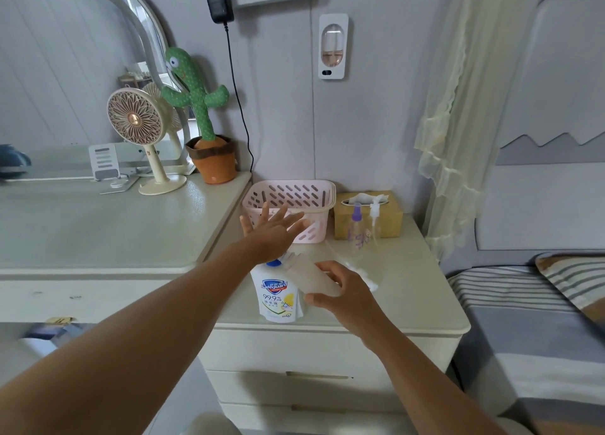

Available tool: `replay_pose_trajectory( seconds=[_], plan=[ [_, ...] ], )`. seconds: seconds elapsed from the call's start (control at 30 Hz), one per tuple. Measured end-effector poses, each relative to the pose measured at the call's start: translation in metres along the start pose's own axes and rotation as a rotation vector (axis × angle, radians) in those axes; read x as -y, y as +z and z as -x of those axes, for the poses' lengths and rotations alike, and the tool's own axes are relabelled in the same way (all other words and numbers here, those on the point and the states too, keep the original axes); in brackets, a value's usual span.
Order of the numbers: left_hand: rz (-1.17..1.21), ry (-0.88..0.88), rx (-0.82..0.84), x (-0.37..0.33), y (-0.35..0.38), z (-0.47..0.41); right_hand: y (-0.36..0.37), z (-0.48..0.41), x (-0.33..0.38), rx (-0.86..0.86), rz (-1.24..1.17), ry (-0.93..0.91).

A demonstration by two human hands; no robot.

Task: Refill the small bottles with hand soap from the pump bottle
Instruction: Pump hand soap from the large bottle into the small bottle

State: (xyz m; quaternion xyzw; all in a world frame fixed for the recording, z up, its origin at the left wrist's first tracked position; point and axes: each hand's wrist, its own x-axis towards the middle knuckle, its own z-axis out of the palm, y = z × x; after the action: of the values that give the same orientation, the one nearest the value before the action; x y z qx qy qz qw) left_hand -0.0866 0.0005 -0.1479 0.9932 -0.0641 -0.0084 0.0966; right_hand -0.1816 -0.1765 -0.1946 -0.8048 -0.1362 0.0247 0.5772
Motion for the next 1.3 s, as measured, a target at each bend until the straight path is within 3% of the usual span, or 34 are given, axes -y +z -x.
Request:
replay_pose_trajectory(
  seconds=[1.3],
  plan=[
    [-0.047,0.022,0.002,-0.003,-0.012,0.001,-0.001,-0.001,0.001,0.006,-0.019,0.022]
  ],
)
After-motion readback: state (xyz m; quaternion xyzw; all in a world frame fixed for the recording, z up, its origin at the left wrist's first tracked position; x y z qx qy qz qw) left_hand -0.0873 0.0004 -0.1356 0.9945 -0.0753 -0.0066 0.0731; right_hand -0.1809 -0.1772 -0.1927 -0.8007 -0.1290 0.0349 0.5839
